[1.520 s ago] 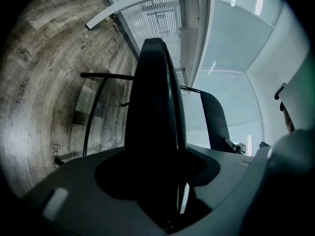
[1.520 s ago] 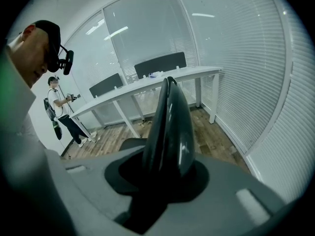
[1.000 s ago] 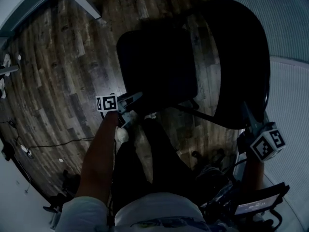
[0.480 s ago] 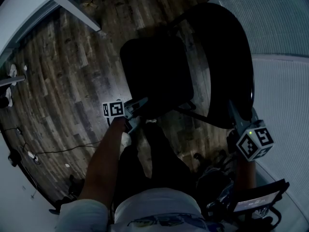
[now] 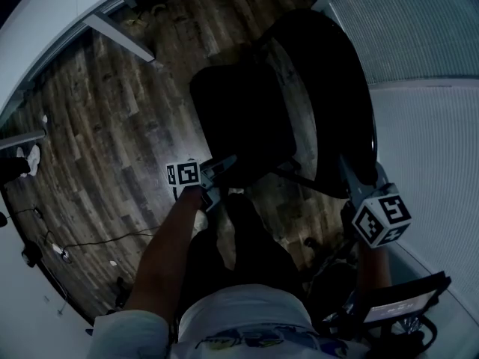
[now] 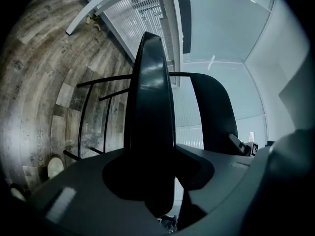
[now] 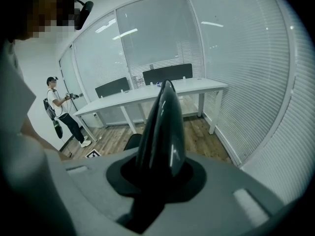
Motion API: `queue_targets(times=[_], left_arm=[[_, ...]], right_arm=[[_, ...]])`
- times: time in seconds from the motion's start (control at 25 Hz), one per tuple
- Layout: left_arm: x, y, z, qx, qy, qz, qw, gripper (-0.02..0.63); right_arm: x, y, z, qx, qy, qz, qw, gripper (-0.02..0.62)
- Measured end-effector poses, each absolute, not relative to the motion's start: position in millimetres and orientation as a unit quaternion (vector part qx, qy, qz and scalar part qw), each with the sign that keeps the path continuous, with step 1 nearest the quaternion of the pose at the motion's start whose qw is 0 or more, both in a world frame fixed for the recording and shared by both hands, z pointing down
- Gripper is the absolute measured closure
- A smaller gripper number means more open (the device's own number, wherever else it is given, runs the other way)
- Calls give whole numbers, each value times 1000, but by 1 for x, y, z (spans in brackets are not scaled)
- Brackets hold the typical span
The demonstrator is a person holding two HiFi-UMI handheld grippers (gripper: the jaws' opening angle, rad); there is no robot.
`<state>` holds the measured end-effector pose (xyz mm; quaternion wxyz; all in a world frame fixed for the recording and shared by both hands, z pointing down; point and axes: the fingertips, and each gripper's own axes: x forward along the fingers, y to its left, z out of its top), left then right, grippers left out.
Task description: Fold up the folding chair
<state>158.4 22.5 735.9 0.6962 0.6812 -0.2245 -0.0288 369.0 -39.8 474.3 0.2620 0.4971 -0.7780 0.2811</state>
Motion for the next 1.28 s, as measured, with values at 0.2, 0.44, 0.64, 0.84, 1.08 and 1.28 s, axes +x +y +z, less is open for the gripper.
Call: queue_targets(times=[0.2, 0.44, 0.64, 0.84, 1.08, 1.28], left_arm=[[176, 18, 715, 688, -212, -36, 693, 468], [191, 18, 702, 689, -217, -28, 691, 474], [196, 13, 694, 684, -231, -13, 692, 474], [206, 13, 690, 680, -246, 4, 691, 476], [218, 10, 687, 675, -259, 22, 691, 476], [223, 8, 682, 670, -268, 36, 692, 476]], right_arm=[[363, -36, 467, 502, -780, 270, 259, 528], [358, -30, 461, 506, -778, 263, 264, 528], [343, -30, 455, 506, -779, 254, 269, 528], [335, -24, 455, 508, -779, 247, 273, 526], [331, -22, 454, 511, -777, 242, 276, 526], [319, -19, 452, 514, -775, 238, 280, 526]])
